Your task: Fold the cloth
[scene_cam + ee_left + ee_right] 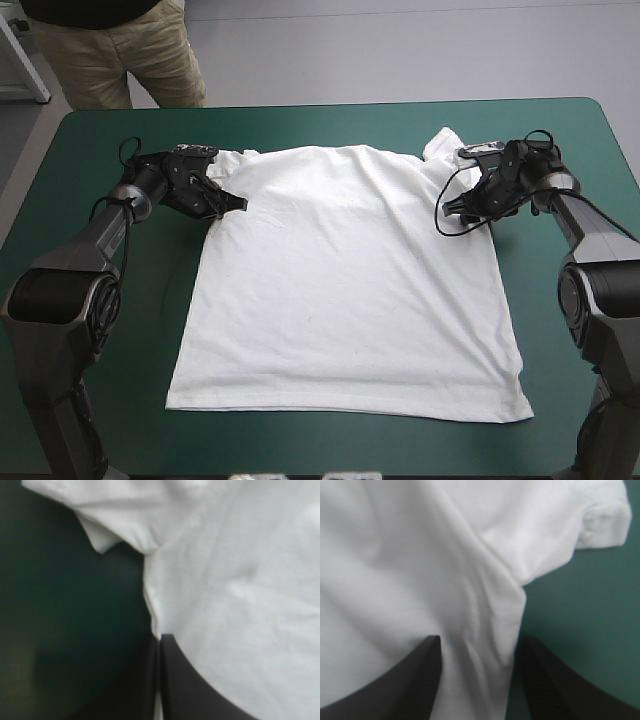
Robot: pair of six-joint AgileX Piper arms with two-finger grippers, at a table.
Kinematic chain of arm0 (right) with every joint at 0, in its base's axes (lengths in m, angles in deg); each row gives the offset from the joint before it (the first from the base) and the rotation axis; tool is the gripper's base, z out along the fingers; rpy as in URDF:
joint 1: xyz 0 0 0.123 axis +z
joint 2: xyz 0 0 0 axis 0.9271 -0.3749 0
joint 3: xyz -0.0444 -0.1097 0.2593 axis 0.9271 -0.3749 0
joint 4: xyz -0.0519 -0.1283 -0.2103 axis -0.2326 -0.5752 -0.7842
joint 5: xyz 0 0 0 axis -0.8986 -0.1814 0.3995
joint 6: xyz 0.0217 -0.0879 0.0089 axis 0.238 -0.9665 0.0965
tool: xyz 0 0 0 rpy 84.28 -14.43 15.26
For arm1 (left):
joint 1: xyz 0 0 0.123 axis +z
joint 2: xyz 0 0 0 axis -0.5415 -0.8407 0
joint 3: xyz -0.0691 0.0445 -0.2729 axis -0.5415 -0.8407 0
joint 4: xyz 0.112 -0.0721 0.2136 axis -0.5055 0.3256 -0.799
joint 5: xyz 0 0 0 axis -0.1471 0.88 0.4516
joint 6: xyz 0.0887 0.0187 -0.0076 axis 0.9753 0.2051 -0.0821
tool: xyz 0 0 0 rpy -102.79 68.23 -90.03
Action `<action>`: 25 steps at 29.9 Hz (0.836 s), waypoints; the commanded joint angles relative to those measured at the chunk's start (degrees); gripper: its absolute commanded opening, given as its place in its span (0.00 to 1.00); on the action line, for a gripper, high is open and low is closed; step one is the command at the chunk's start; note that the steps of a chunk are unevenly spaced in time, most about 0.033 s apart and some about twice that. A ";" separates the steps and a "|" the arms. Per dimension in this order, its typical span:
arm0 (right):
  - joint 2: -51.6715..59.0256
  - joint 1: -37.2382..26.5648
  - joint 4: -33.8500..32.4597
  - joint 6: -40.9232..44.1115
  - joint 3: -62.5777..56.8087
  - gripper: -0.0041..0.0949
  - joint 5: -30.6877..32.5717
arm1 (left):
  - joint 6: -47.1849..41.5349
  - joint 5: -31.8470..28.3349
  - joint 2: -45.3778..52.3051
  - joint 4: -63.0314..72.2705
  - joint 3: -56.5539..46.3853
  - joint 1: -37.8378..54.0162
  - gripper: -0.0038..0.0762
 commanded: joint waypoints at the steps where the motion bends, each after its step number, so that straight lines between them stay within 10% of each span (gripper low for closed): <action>1: 1.55 -0.17 -2.03 1.77 1.67 0.52 -0.86 | 0.38 2.94 1.80 1.19 0.53 -0.57 0.04; 6: 0.88 0.01 1.31 0.84 1.67 0.48 1.07 | 0.38 2.69 1.80 1.19 0.53 -0.57 0.04; 12: 0.82 0.01 2.17 -1.25 1.67 0.03 2.67 | 0.47 0.57 2.28 1.05 0.53 -0.57 0.04; 25: 15.08 0.01 4.37 -2.71 1.67 0.03 -1.29 | -0.22 -1.32 13.25 -2.02 3.26 1.14 0.04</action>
